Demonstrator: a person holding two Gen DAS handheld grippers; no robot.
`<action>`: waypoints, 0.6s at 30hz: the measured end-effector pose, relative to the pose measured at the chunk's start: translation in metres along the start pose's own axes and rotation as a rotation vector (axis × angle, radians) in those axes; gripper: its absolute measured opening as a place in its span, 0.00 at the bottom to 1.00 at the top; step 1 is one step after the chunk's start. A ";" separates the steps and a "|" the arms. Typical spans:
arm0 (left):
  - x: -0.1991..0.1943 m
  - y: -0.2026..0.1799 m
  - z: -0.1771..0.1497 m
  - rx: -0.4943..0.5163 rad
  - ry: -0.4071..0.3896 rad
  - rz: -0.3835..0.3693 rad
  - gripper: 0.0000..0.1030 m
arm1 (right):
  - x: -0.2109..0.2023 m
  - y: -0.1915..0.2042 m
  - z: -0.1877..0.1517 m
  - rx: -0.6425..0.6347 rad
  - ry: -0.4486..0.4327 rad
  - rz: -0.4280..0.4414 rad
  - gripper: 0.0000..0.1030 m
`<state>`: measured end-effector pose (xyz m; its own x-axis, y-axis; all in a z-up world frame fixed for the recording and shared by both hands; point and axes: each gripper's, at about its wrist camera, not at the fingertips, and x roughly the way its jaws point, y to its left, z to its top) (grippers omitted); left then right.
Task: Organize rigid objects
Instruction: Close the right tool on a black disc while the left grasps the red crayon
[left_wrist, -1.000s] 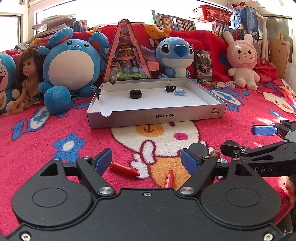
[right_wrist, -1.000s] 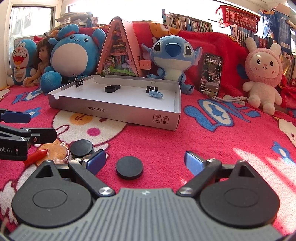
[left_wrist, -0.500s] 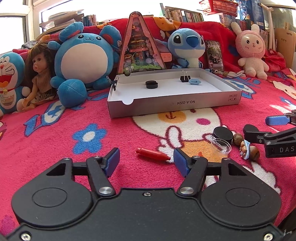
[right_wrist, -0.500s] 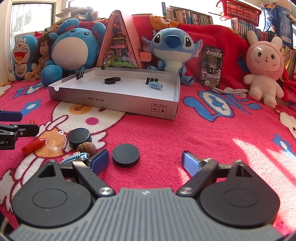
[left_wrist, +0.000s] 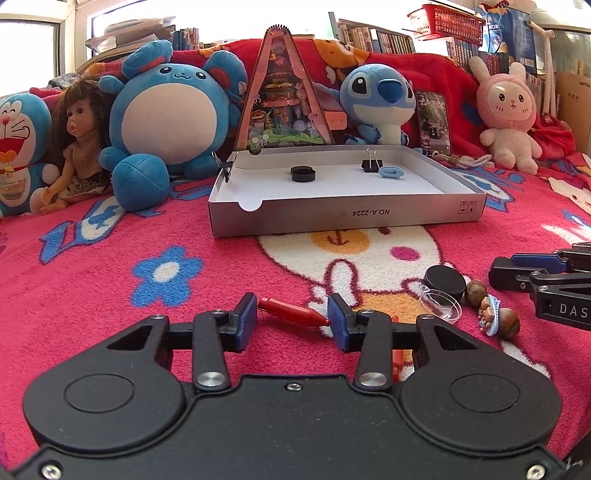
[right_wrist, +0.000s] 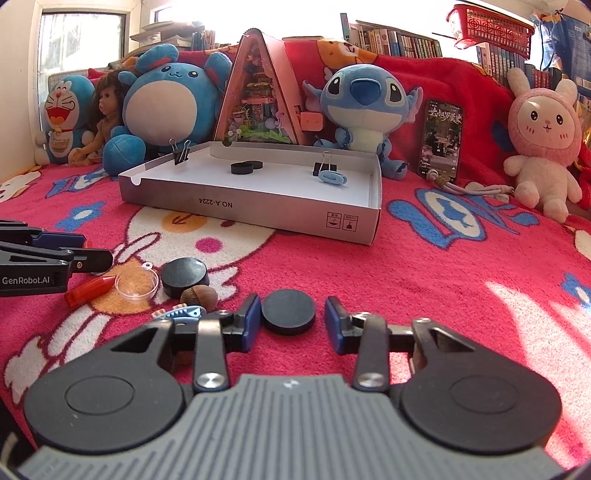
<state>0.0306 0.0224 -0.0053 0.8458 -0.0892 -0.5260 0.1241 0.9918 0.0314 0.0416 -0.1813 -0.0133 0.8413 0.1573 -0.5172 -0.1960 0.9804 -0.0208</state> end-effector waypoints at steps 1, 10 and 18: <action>-0.002 0.000 0.002 -0.008 -0.009 0.002 0.39 | -0.001 0.000 0.001 0.004 -0.008 0.005 0.35; -0.002 0.006 0.016 -0.081 -0.004 0.007 0.39 | -0.002 0.000 0.009 0.037 -0.024 -0.014 0.36; 0.002 0.004 0.033 -0.108 0.000 0.017 0.39 | -0.001 -0.008 0.023 0.099 -0.034 -0.045 0.36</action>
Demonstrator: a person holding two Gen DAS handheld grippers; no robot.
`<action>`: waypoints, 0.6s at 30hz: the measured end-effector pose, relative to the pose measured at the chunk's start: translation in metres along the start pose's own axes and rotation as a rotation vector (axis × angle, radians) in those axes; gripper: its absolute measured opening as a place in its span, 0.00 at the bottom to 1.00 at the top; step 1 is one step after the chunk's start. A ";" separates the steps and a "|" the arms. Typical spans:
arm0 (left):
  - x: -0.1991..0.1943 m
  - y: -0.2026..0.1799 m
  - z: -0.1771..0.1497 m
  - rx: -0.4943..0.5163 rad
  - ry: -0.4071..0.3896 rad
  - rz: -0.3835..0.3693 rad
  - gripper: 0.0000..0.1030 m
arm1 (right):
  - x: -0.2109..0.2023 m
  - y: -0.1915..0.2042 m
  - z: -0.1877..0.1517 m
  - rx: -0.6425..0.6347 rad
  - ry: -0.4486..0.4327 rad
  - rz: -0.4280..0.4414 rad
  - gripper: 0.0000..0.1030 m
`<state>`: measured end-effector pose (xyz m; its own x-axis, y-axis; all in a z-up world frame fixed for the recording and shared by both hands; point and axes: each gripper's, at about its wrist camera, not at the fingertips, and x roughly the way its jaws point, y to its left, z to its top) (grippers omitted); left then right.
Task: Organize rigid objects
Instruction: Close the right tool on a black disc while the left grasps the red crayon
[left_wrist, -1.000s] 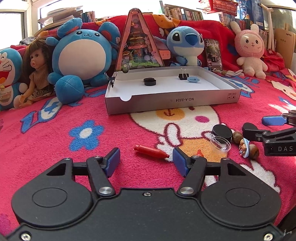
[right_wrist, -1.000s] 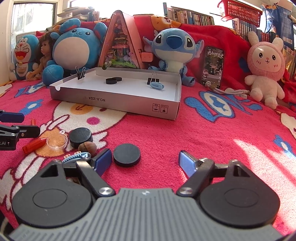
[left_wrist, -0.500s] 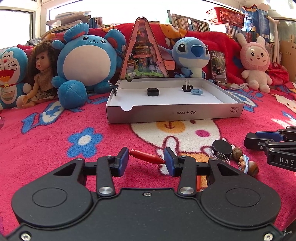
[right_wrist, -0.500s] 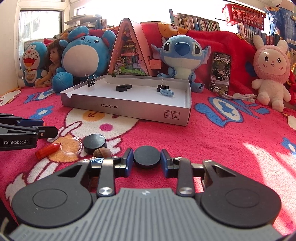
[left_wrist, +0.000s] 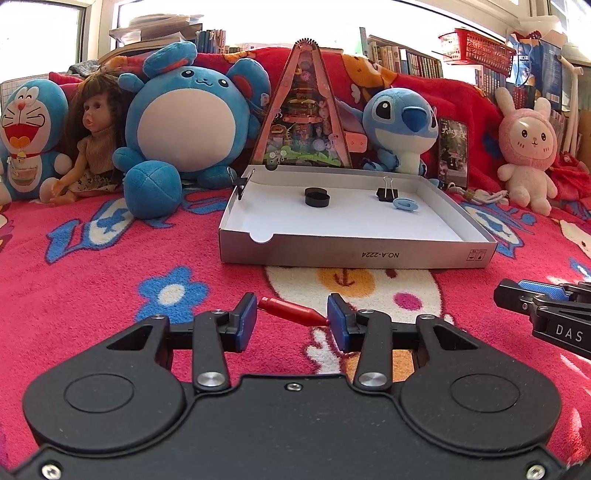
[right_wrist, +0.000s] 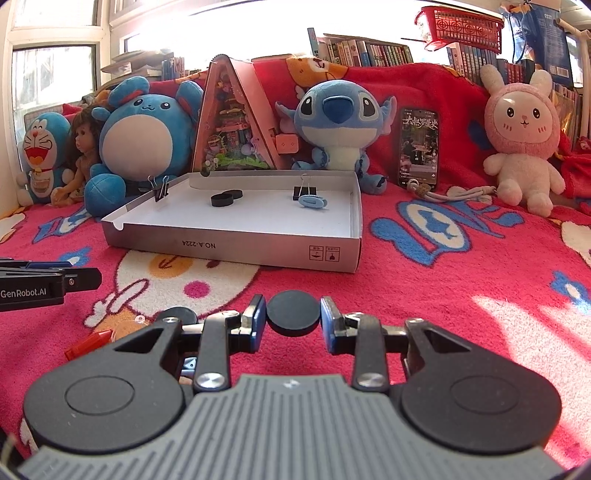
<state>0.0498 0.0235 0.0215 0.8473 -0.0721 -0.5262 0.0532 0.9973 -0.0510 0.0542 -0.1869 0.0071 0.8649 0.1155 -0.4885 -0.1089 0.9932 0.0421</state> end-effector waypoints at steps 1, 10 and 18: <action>0.000 -0.002 0.003 0.003 -0.003 -0.005 0.39 | 0.000 -0.001 0.002 0.005 -0.002 -0.002 0.36; 0.012 -0.011 0.026 -0.027 0.006 -0.067 0.39 | 0.008 -0.006 0.025 0.032 -0.028 -0.030 0.36; 0.025 -0.018 0.047 -0.028 -0.005 -0.081 0.39 | 0.020 -0.007 0.041 0.032 -0.038 -0.032 0.36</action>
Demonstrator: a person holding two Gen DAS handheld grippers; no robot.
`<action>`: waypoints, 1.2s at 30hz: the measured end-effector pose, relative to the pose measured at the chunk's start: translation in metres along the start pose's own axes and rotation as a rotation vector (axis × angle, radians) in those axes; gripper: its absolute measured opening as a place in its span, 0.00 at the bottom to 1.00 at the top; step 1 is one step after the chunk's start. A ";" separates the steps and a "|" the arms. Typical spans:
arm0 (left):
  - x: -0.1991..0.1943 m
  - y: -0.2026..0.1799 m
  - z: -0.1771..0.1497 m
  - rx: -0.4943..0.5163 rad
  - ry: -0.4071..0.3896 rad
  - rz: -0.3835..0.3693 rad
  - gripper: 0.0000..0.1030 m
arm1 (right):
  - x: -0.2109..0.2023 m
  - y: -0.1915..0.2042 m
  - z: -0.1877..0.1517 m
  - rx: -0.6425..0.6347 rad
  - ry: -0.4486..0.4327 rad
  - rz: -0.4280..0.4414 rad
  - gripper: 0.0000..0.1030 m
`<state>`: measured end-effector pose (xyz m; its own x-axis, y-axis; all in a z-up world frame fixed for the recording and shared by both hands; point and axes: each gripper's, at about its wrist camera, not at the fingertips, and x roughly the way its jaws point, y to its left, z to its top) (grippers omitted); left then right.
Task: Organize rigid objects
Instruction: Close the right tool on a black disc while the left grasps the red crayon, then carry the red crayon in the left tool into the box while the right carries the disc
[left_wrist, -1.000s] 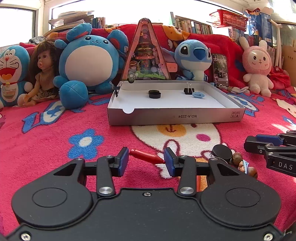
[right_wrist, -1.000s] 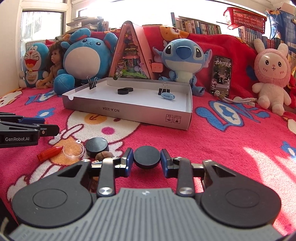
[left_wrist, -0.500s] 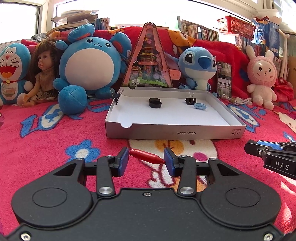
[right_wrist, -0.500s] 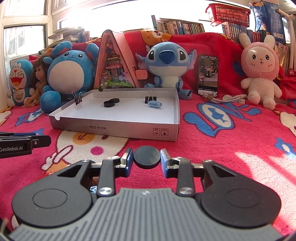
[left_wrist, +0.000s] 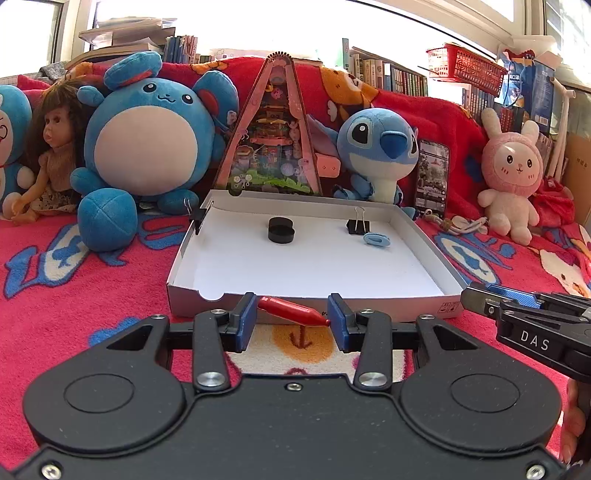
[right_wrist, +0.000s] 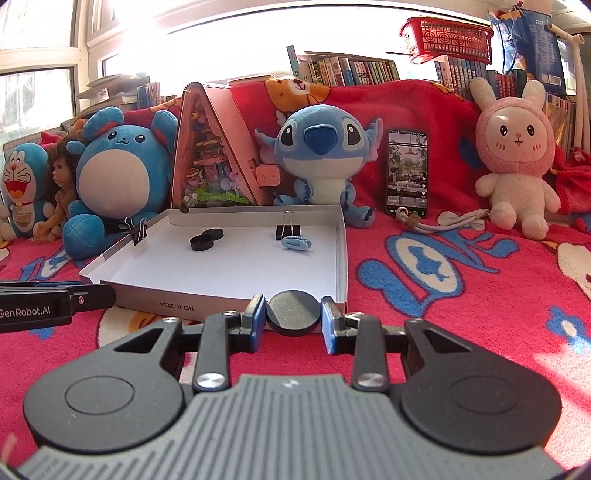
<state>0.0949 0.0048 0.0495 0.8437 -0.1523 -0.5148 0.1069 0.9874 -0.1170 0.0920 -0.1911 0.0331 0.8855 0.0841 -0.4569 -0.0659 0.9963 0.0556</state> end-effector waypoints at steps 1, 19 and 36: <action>0.001 0.000 0.002 0.004 -0.004 0.003 0.39 | 0.002 0.000 0.002 -0.002 -0.002 -0.001 0.36; 0.042 0.004 0.025 -0.010 -0.005 -0.023 0.39 | 0.032 -0.005 0.025 0.032 -0.018 0.015 0.36; 0.116 0.002 0.055 -0.012 0.072 -0.019 0.39 | 0.094 -0.001 0.050 0.018 0.050 0.037 0.36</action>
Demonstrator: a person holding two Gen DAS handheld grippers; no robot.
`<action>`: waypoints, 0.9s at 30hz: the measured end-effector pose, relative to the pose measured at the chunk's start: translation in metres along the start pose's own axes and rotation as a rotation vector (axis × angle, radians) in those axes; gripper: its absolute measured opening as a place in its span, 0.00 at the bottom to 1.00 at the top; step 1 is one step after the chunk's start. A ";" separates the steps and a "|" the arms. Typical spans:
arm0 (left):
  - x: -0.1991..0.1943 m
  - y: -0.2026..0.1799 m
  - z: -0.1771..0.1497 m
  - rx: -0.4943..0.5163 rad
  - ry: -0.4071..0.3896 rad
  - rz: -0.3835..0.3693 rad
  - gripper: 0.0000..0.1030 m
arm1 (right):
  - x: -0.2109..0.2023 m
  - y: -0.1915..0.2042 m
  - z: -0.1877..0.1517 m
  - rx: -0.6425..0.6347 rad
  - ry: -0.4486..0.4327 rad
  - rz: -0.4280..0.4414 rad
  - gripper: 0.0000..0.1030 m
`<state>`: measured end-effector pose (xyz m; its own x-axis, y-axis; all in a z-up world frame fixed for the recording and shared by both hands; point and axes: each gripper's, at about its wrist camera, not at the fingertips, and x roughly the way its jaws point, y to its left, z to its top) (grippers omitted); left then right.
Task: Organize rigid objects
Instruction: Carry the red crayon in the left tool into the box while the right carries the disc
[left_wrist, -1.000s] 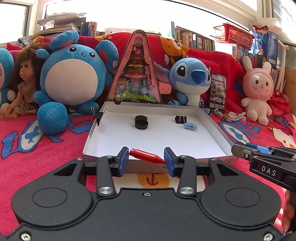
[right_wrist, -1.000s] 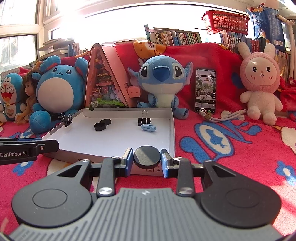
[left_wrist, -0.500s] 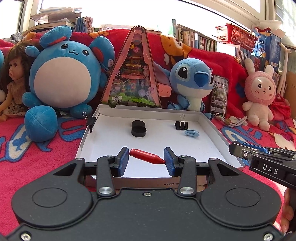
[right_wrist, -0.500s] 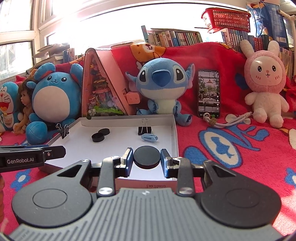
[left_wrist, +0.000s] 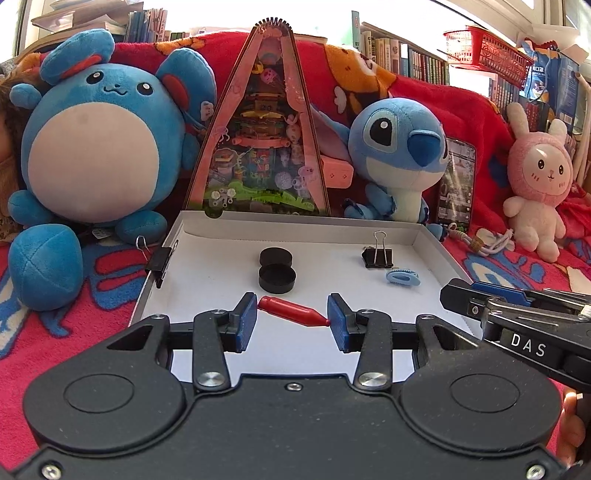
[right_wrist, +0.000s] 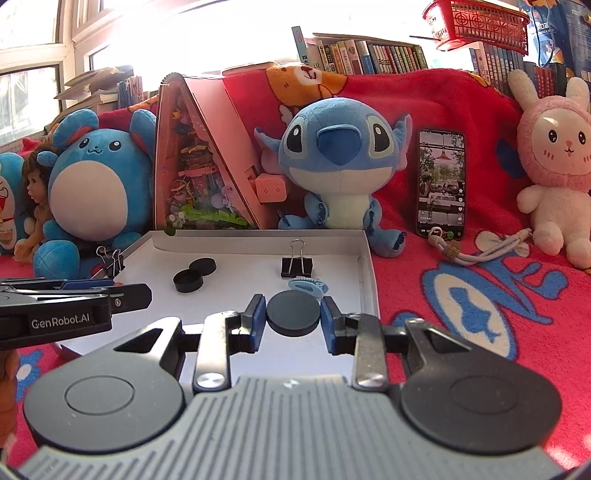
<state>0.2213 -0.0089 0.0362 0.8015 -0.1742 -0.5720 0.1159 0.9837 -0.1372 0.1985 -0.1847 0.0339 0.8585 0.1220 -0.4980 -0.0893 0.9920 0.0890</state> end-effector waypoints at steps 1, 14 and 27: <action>0.007 0.000 0.002 -0.017 0.016 0.007 0.39 | 0.006 0.000 0.002 0.001 0.009 -0.002 0.36; 0.061 -0.003 0.009 -0.094 0.075 0.098 0.39 | 0.063 -0.004 0.015 0.015 0.120 0.000 0.36; 0.068 -0.009 0.011 -0.040 0.071 0.126 0.39 | 0.075 0.000 0.013 0.012 0.138 -0.012 0.36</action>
<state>0.2813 -0.0286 0.0075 0.7648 -0.0535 -0.6420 -0.0079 0.9957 -0.0924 0.2696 -0.1761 0.0076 0.7815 0.1145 -0.6133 -0.0729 0.9930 0.0925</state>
